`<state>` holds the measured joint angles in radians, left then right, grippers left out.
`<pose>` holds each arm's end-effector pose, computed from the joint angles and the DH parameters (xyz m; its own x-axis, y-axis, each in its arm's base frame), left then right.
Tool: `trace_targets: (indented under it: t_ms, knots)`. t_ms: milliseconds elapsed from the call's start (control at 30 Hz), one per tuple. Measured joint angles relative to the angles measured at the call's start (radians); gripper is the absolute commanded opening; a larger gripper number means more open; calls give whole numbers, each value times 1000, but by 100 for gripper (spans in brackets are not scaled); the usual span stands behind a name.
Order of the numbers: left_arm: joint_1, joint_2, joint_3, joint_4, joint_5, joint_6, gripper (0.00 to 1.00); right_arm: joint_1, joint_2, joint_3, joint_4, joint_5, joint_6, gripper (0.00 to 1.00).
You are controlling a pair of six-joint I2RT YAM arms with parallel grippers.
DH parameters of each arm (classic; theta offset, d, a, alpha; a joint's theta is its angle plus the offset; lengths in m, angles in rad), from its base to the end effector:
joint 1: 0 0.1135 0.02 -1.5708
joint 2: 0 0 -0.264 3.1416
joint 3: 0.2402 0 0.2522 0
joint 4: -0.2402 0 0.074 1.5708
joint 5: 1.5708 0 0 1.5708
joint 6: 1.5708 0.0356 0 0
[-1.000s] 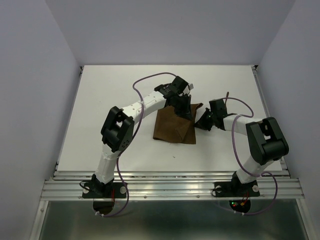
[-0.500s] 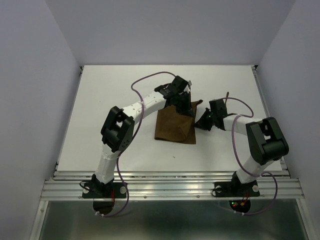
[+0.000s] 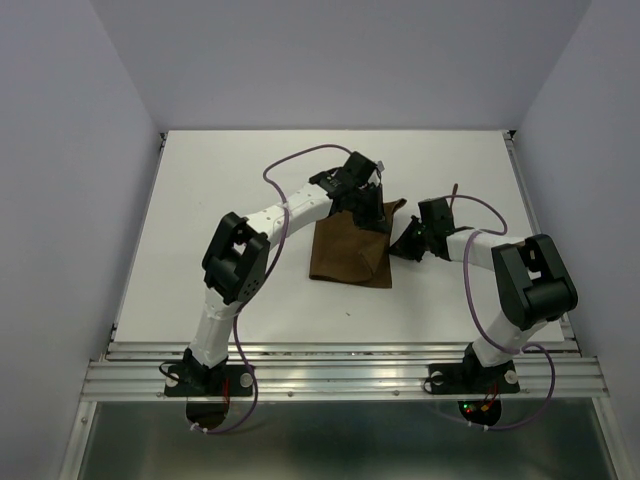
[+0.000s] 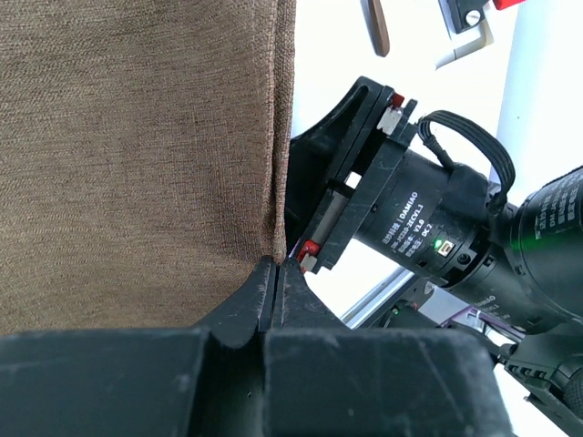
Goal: Fold the napkin into a case and place the utensils inside
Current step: Fold the rectangle-folded napkin at the center of the board, then smooth out the square-folded napkin at the center of the board.
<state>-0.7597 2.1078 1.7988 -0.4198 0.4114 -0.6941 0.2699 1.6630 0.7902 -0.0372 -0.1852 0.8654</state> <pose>0.3427 -0.3452 0.2520 -0.9133 0.0589 -0.4030 0.3426 0.6463 -0.6819 0.3015 0.0902 0.1412 -0.7758 0.5618 -0.2872 0.3388 0.7549 0.5615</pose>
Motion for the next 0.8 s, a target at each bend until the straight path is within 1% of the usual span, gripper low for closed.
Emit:
trace_targets:
  t_ms: [67,100,133,167,200,233,267,333,367,500,667,800]
  knots:
    - [0,3,0,6,1,-3,0,0,0,0,0,0,0,7]
    - [0,4,0,12,3,-4,8,0,0,0,0,0,0,7]
    - [0,5,0,13,4,-4,37,0,0,0,0,0,0,8]
    - [0,5,0,14,8,-5,49,0,0,0,0,0,0,8]
    - [0,5,0,16,11,-5,56,0,0,0,0,0,2,8]
    - [0,5,0,19,16,-7,60,0,0,0,0,2,3,9]
    - [0,5,-2,25,23,-7,67,0,0,0,-1,3,3,9]
    - [0,5,-10,38,28,-11,72,0,-4,0,-5,9,2,9]
    - [0,5,-16,43,28,-9,77,0,-8,0,-9,13,2,9]
    - [0,5,-20,42,23,-3,77,0,-18,-1,-21,24,0,9]
    - [10,1,-20,39,0,18,68,0,-36,-1,-53,46,-8,11]
    - [43,-60,-81,39,-13,48,68,-1,-90,-1,-115,93,-39,14]
